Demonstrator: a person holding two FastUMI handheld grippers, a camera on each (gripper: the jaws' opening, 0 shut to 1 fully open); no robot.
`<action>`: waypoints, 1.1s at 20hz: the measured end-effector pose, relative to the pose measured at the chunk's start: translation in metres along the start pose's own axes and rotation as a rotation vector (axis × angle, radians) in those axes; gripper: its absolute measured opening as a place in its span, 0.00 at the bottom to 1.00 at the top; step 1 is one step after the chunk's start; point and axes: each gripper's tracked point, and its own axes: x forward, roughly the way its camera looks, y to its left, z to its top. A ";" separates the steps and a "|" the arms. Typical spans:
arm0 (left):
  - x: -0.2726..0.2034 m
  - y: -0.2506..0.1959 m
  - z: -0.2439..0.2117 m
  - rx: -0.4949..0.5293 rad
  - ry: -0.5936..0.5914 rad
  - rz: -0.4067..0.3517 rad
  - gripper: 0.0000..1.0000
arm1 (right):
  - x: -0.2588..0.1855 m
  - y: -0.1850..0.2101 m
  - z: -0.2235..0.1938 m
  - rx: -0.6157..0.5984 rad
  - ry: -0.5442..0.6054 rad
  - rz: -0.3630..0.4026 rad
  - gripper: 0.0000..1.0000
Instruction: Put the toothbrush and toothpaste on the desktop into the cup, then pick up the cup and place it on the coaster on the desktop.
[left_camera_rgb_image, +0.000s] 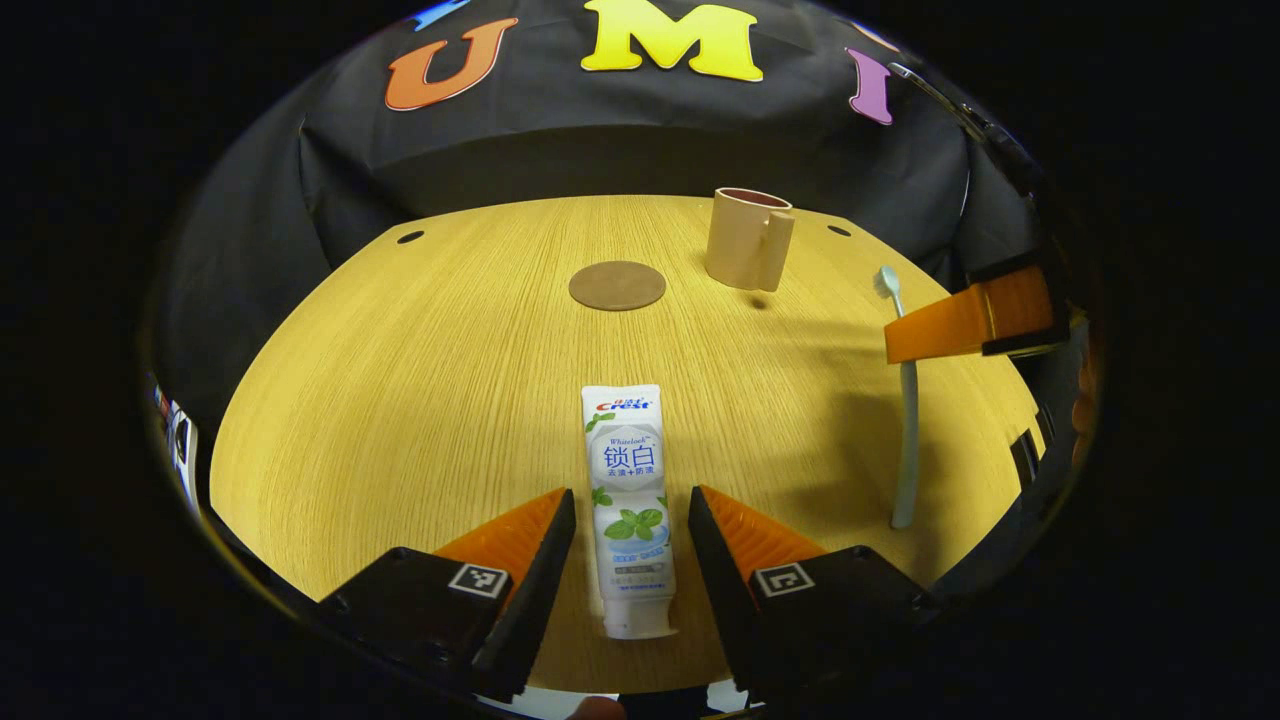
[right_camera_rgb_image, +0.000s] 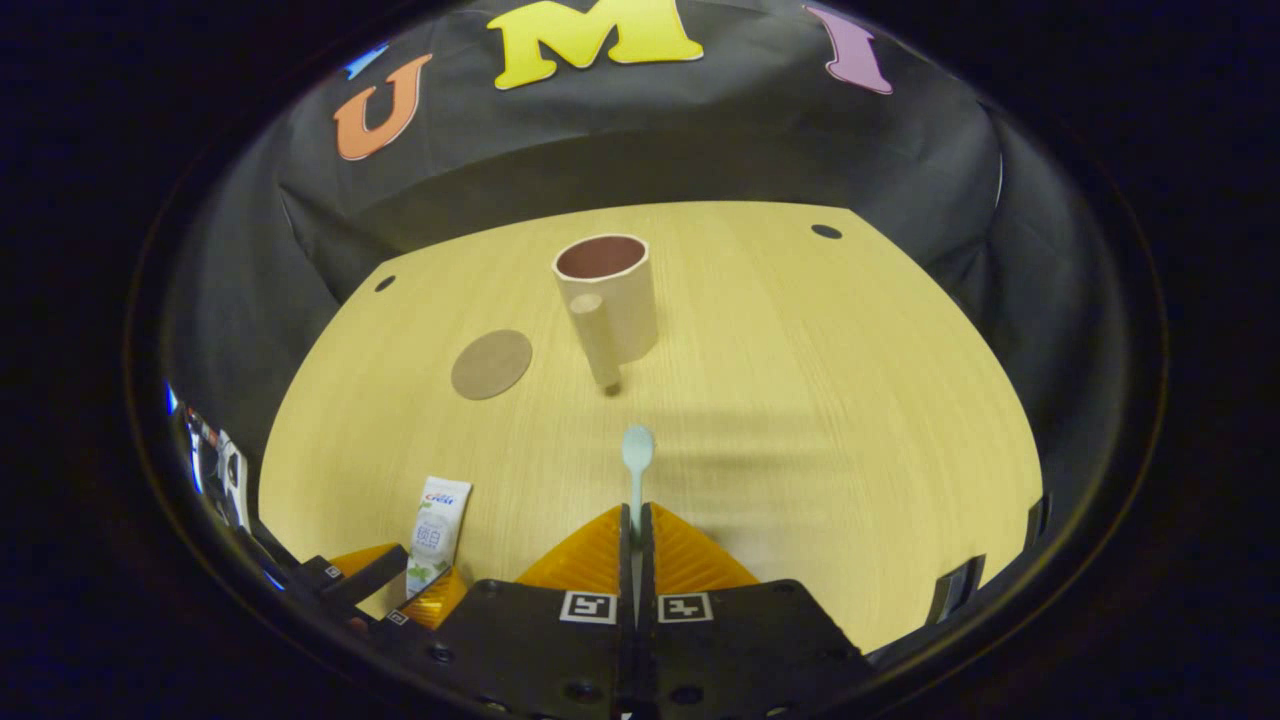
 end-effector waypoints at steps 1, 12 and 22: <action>0.000 -0.001 0.000 0.006 0.003 -0.003 0.69 | -0.001 -0.001 0.001 0.002 -0.002 -0.001 0.00; 0.008 0.003 0.006 0.013 0.082 0.013 0.44 | -0.032 -0.007 0.027 0.011 -0.067 0.031 0.00; -0.038 0.006 0.082 -0.062 -0.129 -0.012 0.37 | -0.055 0.000 0.088 -0.039 -0.211 0.079 0.00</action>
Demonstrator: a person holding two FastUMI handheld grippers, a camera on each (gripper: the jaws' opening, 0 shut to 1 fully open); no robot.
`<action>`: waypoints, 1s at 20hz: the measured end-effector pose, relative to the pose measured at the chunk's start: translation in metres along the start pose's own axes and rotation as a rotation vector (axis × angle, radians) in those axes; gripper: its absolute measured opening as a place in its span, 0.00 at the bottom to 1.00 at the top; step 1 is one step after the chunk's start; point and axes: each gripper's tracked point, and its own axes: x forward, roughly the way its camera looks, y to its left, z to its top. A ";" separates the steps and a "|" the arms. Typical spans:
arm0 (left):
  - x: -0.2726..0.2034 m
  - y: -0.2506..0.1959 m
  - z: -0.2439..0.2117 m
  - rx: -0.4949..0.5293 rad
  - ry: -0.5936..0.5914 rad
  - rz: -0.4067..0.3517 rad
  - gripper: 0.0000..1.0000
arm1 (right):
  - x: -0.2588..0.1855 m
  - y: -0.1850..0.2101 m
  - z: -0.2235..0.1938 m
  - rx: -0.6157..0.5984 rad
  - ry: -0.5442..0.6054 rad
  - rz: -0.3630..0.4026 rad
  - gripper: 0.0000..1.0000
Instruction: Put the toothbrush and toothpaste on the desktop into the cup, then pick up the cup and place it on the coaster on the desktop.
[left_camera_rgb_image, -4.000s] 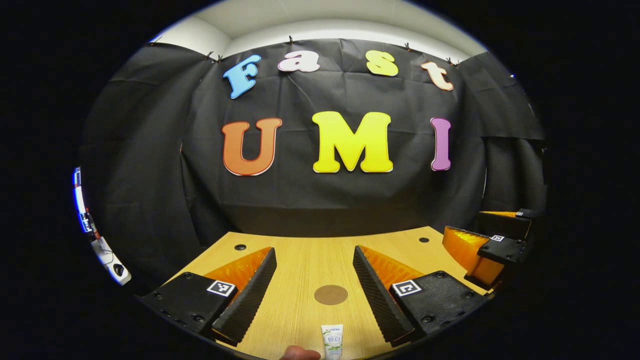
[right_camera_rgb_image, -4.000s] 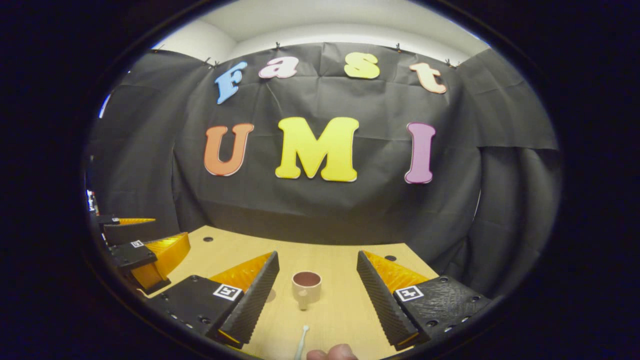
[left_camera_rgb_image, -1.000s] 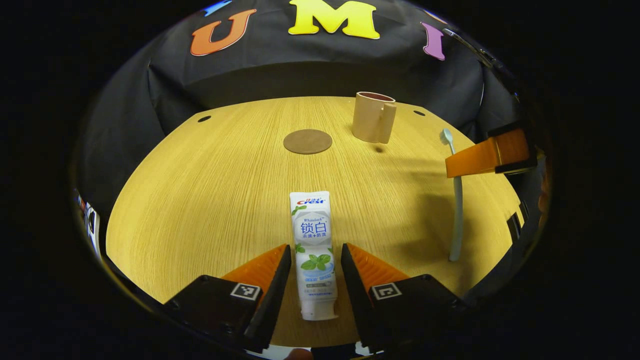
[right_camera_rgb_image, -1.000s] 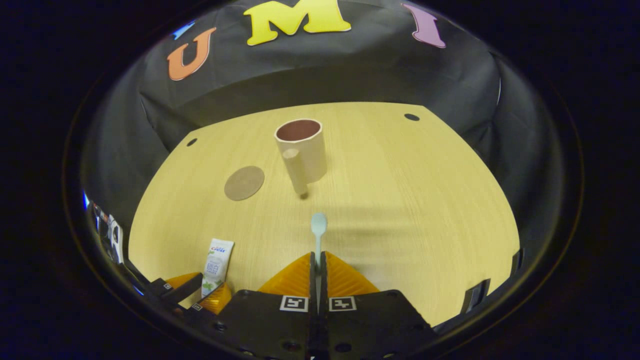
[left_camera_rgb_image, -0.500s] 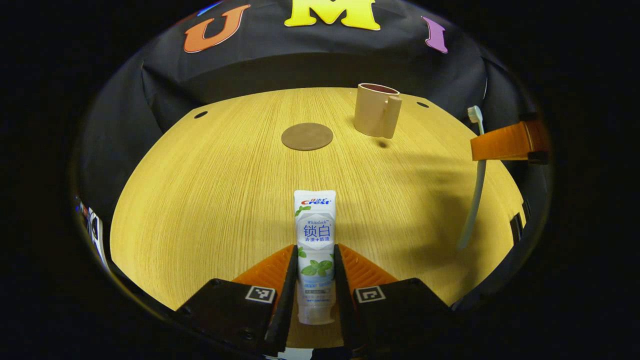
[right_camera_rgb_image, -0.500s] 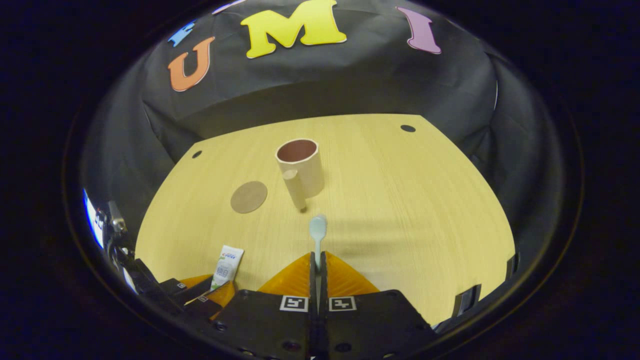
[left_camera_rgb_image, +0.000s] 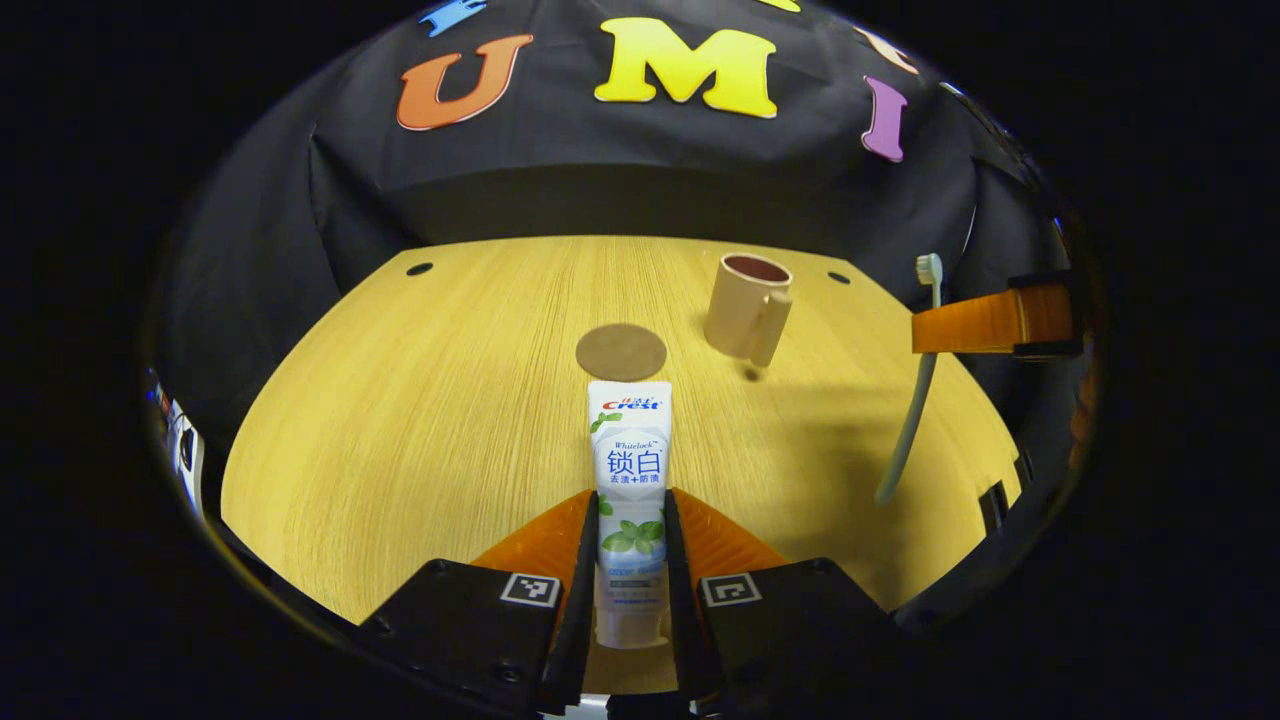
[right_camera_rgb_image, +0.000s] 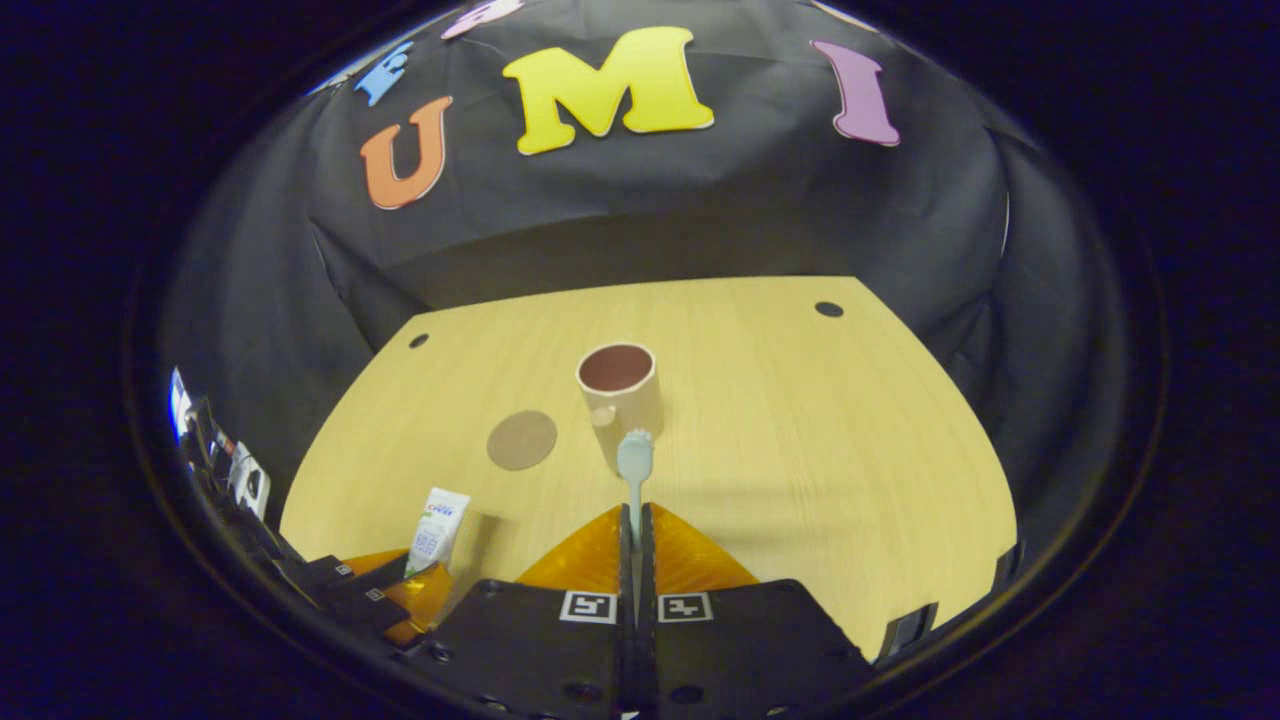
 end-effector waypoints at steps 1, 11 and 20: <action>-0.002 -0.001 0.015 -0.007 -0.033 0.001 0.37 | 0.003 0.002 0.013 -0.002 -0.029 0.010 0.00; -0.035 0.024 0.117 -0.024 -0.271 0.111 0.37 | 0.071 0.038 0.158 -0.025 -0.317 0.110 0.00; -0.033 0.035 0.146 -0.031 -0.319 0.191 0.37 | 0.155 0.050 0.149 -0.108 -0.312 0.131 0.00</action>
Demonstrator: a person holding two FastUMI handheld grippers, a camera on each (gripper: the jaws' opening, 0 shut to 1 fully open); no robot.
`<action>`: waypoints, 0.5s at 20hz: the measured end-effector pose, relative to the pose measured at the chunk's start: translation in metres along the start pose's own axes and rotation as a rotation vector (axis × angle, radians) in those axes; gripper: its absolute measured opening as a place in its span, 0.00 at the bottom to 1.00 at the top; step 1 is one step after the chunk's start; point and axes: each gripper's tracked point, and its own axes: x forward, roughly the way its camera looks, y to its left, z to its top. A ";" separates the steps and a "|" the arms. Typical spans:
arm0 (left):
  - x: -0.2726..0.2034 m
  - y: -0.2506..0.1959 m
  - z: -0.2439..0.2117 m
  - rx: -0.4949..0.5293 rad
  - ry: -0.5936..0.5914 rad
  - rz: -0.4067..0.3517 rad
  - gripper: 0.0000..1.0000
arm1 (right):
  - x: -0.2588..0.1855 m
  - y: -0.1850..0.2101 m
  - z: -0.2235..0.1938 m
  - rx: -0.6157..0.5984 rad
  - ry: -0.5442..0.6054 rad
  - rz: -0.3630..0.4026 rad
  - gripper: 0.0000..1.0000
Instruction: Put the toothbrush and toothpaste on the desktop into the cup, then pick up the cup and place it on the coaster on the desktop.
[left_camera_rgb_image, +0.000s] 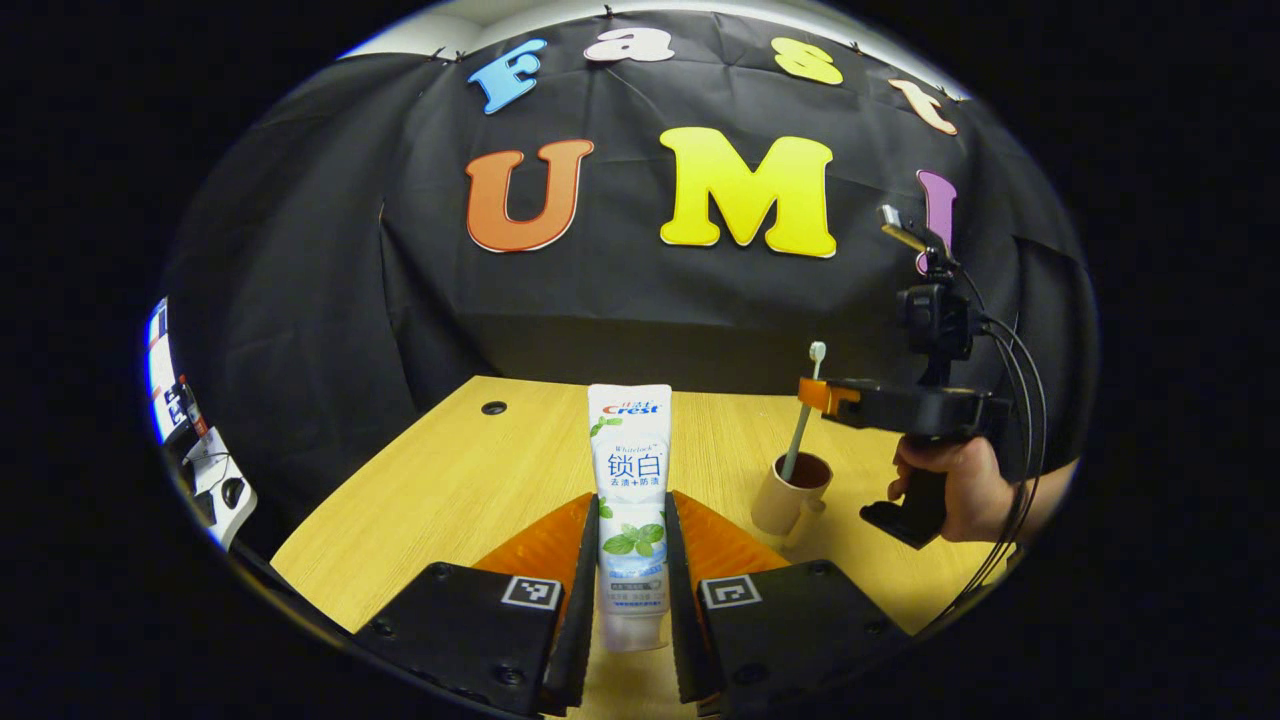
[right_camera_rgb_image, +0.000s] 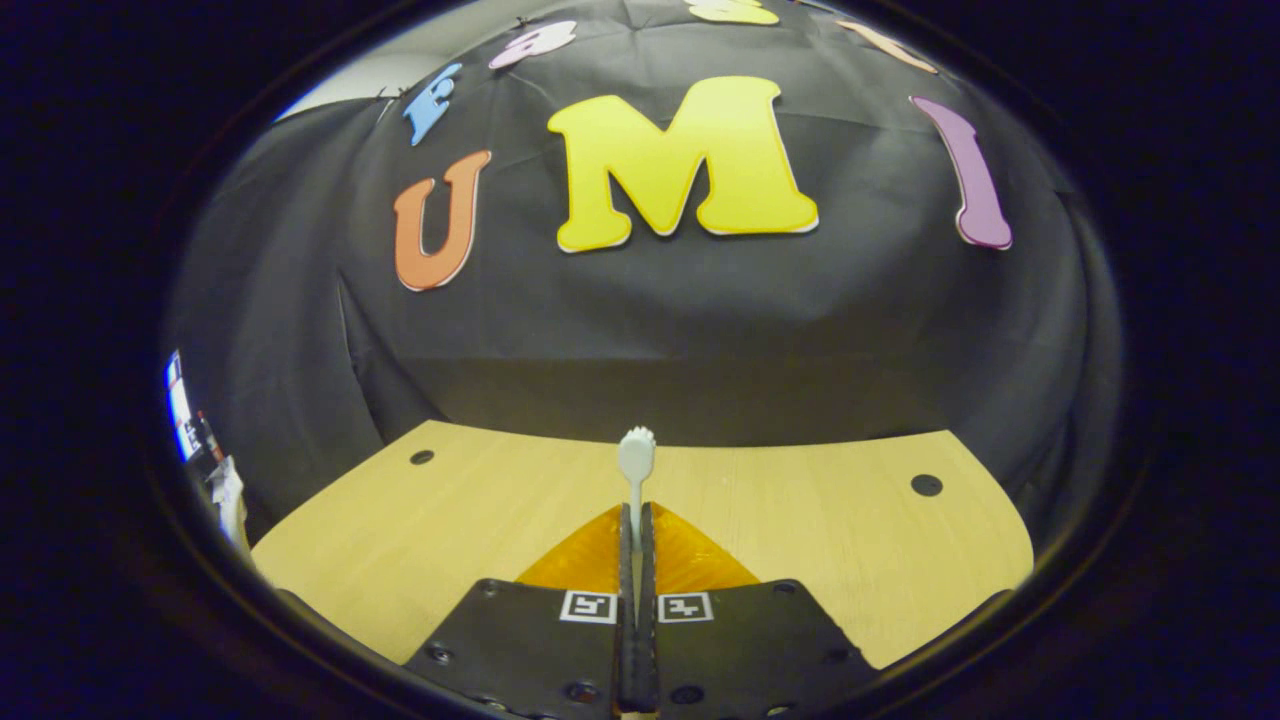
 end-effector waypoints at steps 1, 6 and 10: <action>0.001 -0.001 0.004 0.009 -0.009 -0.002 0.37 | 0.004 -0.001 -0.007 -0.004 0.012 -0.002 0.03; 0.012 -0.014 0.035 0.062 -0.109 -0.038 0.36 | 0.009 -0.007 -0.028 -0.016 0.067 -0.009 0.02; 0.026 -0.038 0.048 0.089 -0.163 -0.102 0.36 | 0.000 -0.015 -0.034 0.025 0.101 -0.021 0.27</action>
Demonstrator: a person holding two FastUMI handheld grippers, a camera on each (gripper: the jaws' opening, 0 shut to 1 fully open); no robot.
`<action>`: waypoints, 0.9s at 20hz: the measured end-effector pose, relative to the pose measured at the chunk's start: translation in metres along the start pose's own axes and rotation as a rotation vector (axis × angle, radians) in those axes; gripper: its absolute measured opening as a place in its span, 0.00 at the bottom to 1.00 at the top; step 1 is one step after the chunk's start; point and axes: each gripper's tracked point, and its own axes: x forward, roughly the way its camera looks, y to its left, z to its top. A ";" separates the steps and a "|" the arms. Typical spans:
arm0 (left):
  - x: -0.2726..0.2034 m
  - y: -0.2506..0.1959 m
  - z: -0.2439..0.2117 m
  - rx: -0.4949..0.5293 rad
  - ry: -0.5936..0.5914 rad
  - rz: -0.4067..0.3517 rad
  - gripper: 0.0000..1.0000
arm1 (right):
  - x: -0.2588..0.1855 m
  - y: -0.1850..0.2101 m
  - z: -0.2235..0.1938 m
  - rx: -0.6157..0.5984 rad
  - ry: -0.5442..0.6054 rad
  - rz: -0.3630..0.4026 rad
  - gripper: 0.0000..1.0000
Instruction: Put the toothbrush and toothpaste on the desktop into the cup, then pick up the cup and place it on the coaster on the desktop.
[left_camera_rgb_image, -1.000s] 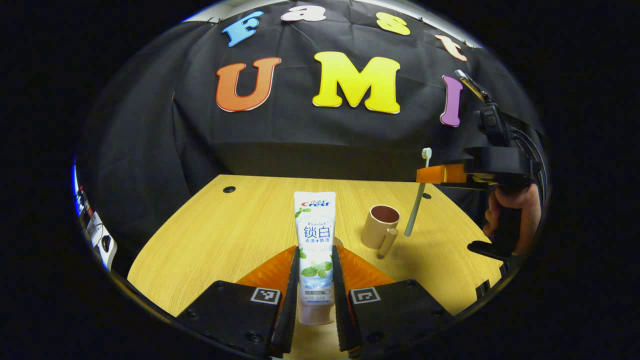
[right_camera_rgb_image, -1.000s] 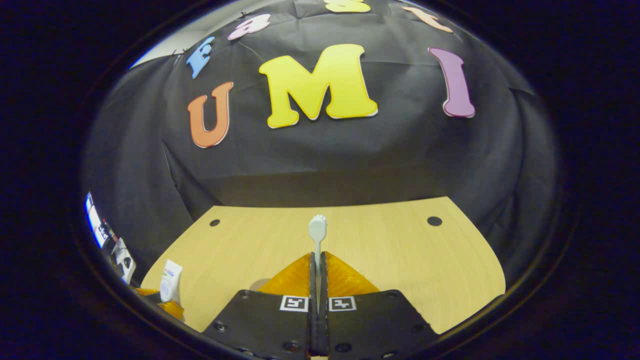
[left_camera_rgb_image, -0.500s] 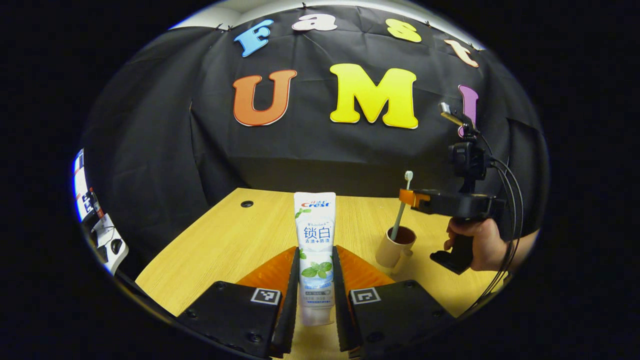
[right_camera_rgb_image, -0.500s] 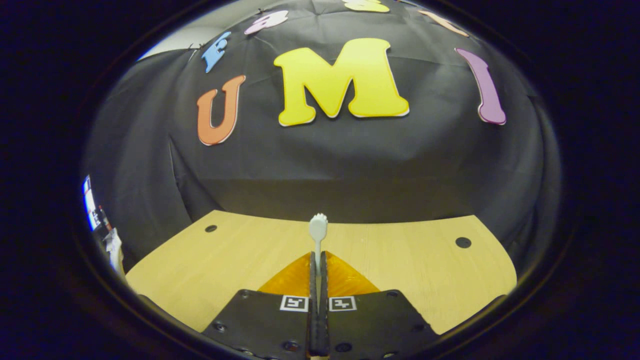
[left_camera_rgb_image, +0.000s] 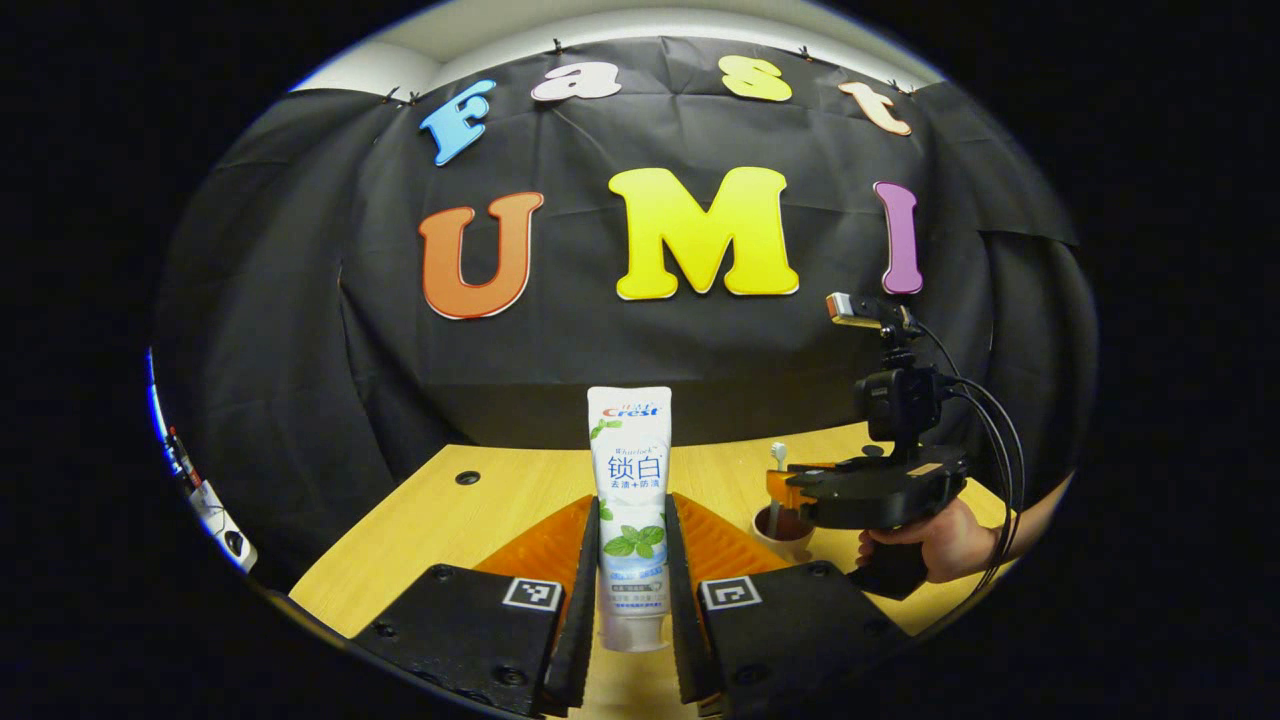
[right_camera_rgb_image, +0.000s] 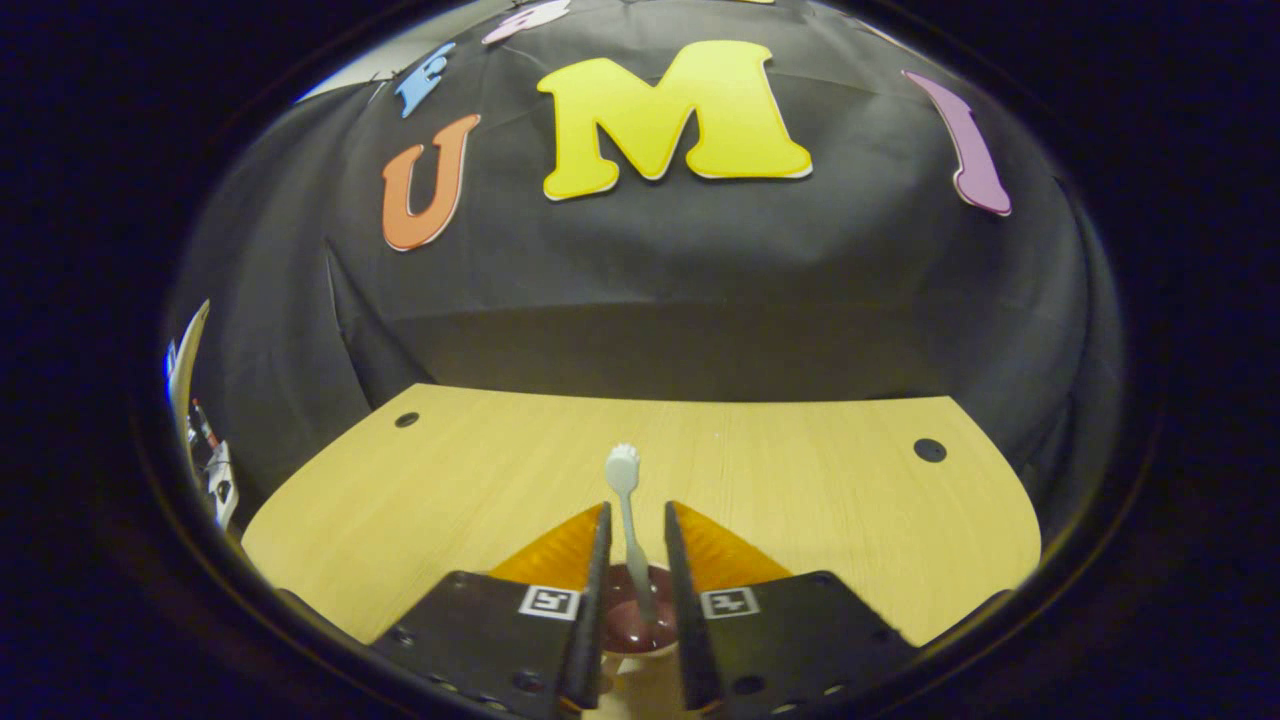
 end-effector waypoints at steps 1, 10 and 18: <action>0.006 -0.007 0.002 -0.011 -0.011 -0.017 0.36 | -0.006 -0.004 0.000 0.011 0.005 -0.009 0.47; 0.079 -0.087 -0.002 -0.004 -0.198 -0.213 0.37 | -0.077 -0.097 -0.011 -0.024 -0.001 -0.159 0.95; 0.138 -0.141 -0.035 0.005 -0.299 -0.301 0.37 | -0.112 -0.130 -0.084 -0.058 0.131 -0.221 0.95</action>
